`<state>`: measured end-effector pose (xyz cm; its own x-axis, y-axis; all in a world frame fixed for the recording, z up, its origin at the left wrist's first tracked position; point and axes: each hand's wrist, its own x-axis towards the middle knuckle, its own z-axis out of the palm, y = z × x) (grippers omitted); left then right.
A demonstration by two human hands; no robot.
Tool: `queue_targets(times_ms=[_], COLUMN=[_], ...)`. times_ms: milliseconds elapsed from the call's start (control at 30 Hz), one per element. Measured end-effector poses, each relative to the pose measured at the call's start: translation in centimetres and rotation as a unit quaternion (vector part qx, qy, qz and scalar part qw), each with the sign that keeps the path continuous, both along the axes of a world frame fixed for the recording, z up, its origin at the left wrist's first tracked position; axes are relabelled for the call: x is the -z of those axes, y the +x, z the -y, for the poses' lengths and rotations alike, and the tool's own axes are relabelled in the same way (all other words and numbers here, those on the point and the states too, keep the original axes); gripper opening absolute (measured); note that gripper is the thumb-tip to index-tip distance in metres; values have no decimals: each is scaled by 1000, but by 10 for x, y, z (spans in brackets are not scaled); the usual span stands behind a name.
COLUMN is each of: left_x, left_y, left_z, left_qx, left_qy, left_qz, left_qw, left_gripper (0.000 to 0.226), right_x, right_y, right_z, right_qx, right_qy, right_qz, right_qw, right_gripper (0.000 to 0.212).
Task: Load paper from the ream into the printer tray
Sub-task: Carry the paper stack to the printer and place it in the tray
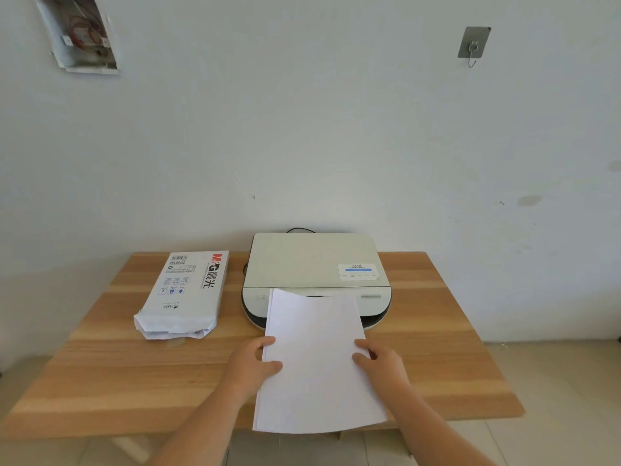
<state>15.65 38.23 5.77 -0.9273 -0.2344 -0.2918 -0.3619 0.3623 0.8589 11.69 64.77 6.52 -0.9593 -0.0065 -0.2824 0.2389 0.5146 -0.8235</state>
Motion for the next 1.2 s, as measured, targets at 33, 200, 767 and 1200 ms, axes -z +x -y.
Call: queue_targets(times_ms=[33,200,767,1200], left_x=[4,18,69,93], left_y=[0,3,27,15], left_z=[-1,-5,-6,-35], left_qx=[3,23,22,-7], left_qy=[4,38,91,130], left_qz=[5,35,123,158], left_qw=[1000,998,988,979], left_gripper=[55,54,53,52], right_x=[5,19,66,98], right_y=[1,5,27,12], right_z=[-1,-3,-15,-43], right_qx=[7,40,60,72], right_qy=[-1,-5,-13,-27], right_qz=[9,46,120,153], right_qw=[1000,998,991,985], right_gripper=[35,36,48,46])
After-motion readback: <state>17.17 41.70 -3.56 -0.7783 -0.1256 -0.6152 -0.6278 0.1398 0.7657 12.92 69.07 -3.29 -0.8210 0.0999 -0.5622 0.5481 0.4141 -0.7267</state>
